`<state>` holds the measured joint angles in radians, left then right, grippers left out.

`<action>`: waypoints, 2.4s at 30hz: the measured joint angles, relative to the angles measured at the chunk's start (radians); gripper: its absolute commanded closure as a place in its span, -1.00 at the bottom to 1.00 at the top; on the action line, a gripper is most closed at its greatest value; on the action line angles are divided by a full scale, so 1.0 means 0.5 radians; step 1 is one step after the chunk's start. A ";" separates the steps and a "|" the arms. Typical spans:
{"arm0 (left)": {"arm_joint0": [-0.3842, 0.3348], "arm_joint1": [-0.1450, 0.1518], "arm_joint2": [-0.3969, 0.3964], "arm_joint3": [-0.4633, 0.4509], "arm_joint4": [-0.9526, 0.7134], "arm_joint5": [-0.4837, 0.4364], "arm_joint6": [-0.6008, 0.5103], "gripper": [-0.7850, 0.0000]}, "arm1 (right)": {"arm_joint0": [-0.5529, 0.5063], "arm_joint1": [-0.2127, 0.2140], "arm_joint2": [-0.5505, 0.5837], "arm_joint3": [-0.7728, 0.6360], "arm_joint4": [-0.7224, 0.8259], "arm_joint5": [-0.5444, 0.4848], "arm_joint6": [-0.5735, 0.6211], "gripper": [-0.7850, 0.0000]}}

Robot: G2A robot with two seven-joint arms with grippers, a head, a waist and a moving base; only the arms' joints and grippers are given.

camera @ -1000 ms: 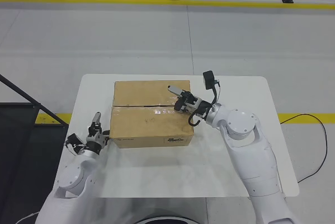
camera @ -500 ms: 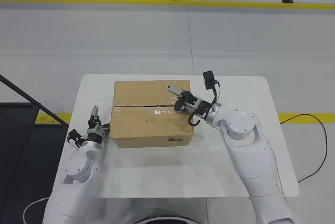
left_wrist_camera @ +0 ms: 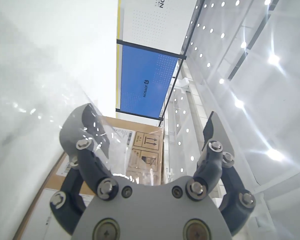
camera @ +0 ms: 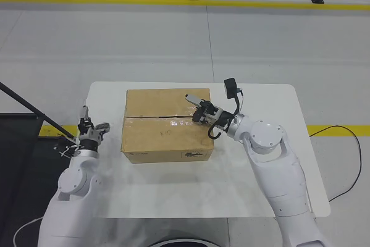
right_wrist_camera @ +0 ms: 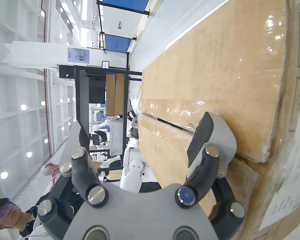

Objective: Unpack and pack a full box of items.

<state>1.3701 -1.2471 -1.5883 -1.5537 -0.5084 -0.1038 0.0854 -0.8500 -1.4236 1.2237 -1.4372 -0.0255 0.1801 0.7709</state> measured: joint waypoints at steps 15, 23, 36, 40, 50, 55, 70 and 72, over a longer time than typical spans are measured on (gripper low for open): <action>0.020 -0.008 -0.115 -0.261 0.009 -0.014 0.020 -1.00 | 0.000 0.000 0.000 0.000 0.000 0.000 0.000 -1.00; 0.058 -0.016 -0.143 -0.454 0.078 -0.039 0.062 -1.00 | 0.000 0.000 0.000 0.000 0.000 0.000 0.000 -1.00; -0.004 -0.037 -0.104 -0.553 0.134 -0.056 0.119 -1.00 | 0.000 0.000 0.000 0.000 0.000 0.000 0.000 -1.00; -0.028 -0.045 -0.081 -0.560 0.142 -0.061 0.128 -1.00 | 0.000 0.000 0.000 0.000 0.000 0.000 0.000 -1.00; -0.089 -0.066 0.008 -0.638 0.167 -0.056 0.134 -1.00 | 0.000 0.000 0.000 0.000 0.000 0.000 0.000 -1.00; -0.107 -0.078 0.083 -0.699 0.198 -0.050 0.127 -1.00 | 0.000 0.000 0.000 0.000 0.000 0.000 0.000 -1.00; -0.150 -0.114 0.276 -0.777 0.250 -0.025 0.109 -1.00 | -0.034 0.003 -0.028 -0.029 0.009 -0.015 -0.056 -1.00; -0.162 -0.118 0.296 -0.781 0.258 -0.017 0.102 -1.00 | -0.029 0.004 -0.034 -0.026 0.017 -0.018 -0.063 -1.00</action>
<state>1.2891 -1.3063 -1.4402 -1.9441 -0.3792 -0.1122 0.1366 -0.8643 -1.4217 1.2065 -1.4502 -0.0169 0.1709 0.7393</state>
